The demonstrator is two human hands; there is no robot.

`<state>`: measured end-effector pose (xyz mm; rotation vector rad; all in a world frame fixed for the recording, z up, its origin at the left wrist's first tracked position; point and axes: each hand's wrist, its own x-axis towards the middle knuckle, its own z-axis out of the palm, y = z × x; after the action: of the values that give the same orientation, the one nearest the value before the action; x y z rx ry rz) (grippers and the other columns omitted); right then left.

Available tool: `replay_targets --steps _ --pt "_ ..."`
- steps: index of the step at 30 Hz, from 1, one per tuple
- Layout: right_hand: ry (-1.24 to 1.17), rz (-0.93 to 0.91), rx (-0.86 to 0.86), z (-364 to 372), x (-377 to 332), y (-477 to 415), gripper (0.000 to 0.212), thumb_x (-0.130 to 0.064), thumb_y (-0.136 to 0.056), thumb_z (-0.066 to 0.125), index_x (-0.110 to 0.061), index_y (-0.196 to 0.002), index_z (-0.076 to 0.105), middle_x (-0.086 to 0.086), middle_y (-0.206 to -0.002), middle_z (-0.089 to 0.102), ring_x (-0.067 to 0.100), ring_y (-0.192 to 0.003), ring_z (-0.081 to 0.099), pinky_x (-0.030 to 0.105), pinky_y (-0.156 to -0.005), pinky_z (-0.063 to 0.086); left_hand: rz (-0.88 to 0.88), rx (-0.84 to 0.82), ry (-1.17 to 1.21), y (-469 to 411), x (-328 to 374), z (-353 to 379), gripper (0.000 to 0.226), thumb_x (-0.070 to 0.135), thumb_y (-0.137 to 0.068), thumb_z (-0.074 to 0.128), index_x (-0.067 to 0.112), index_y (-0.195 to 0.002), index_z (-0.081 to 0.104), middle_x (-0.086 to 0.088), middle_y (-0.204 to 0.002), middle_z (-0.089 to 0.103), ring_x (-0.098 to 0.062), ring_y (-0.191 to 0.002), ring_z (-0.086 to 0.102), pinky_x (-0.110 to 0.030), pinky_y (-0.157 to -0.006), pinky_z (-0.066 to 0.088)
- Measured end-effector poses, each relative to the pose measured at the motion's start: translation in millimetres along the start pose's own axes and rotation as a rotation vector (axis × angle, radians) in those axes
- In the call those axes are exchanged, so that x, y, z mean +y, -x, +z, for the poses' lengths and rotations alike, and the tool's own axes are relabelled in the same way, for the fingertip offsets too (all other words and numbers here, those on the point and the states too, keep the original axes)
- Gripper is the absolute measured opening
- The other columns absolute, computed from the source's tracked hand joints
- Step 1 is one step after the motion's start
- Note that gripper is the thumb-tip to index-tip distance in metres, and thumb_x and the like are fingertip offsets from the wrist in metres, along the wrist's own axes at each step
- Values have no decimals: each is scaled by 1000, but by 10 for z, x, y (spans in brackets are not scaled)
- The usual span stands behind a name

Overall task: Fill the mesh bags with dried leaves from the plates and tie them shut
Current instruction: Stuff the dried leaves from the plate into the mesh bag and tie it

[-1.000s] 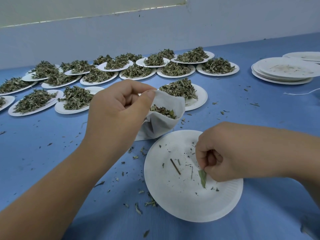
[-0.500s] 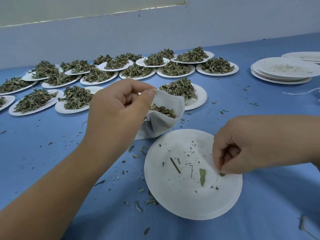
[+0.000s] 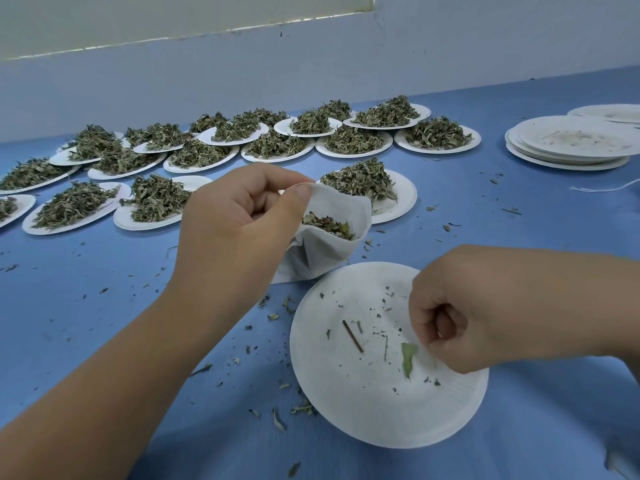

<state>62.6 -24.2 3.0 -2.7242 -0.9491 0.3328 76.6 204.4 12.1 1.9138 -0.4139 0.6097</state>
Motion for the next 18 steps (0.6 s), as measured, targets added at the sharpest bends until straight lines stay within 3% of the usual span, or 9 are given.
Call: replay_targets --steps 6,11,18 --pt "-110 -39 -56 3 -83 -75 15 -35 -73 60 -40 -87 61 -17 -83 63 2 -67 56 30 -64 55 22 15 -5 -2 -10 -14 19 18 -92 63 35 -83 67 -9 -59 53 -19 -50 44 -30 -48 42" --pt "-134 -22 -96 6 -62 -87 16 -39 -77 67 -43 -90 60 -16 -87 61 1 -69 54 33 -68 55 28 22 -4 -11 -7 -33 19 16 -92 63 33 -83 67 -7 -57 52 -12 -48 43 -25 -48 42" --pt "-88 -41 -87 61 -78 -93 10 -36 -80 59 -38 -89 61 -15 -83 62 2 -69 56 27 -64 54 22 17 -8 -8 -9 -24 19 17 -92 63 33 -84 67 -10 -57 51 -24 -51 44 -30 -49 42"
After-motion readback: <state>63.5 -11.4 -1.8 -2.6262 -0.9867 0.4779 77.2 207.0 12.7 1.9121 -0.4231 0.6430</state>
